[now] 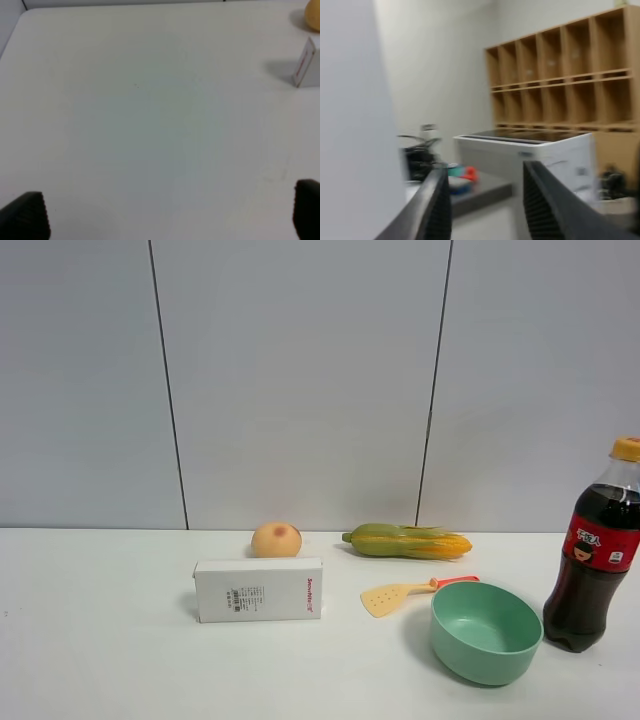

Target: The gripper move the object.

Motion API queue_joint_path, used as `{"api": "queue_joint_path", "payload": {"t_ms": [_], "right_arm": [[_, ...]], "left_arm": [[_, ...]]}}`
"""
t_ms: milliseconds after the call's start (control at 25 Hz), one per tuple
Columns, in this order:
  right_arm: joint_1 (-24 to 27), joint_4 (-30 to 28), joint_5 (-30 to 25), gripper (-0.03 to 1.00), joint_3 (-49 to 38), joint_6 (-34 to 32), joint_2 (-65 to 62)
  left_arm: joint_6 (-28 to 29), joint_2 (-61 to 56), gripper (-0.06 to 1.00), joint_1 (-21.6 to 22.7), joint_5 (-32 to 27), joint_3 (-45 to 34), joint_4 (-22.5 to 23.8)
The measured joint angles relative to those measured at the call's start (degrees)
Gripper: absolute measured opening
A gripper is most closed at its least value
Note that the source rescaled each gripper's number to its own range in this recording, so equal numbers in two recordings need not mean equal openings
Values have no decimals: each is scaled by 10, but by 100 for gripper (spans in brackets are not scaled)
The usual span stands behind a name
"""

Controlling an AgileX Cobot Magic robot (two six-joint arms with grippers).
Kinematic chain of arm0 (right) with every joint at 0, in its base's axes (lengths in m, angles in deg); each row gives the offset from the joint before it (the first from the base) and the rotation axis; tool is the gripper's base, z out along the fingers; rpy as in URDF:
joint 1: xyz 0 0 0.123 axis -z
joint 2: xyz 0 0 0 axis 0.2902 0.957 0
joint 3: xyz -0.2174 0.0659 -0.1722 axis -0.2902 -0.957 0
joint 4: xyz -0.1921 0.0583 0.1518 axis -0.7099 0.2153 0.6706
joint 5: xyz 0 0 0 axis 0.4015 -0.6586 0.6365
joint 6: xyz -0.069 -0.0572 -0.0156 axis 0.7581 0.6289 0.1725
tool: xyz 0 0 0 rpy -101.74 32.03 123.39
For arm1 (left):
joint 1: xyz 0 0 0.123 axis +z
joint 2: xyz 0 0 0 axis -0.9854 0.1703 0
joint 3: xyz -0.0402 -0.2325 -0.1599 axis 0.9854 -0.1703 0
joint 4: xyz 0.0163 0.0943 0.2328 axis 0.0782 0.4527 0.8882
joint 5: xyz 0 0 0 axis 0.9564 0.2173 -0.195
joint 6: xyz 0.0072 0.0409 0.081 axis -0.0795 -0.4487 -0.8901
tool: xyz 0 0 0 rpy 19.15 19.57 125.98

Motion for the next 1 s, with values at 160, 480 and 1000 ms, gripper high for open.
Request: {"api": "queue_joint_path", "payload": {"t_ms": [160, 480, 1000], "right_arm": [[0, -1, -121, 0, -37, -92, 1], [-25, 0, -309, 0, -87, -150, 39], [-46, -617, -495, 0, -149, -738, 58]], "left_arm": [[0, 0, 100, 0, 0, 0, 0], [0, 0, 100, 0, 0, 0, 0], [0, 0, 100, 0, 0, 0, 0]]}}
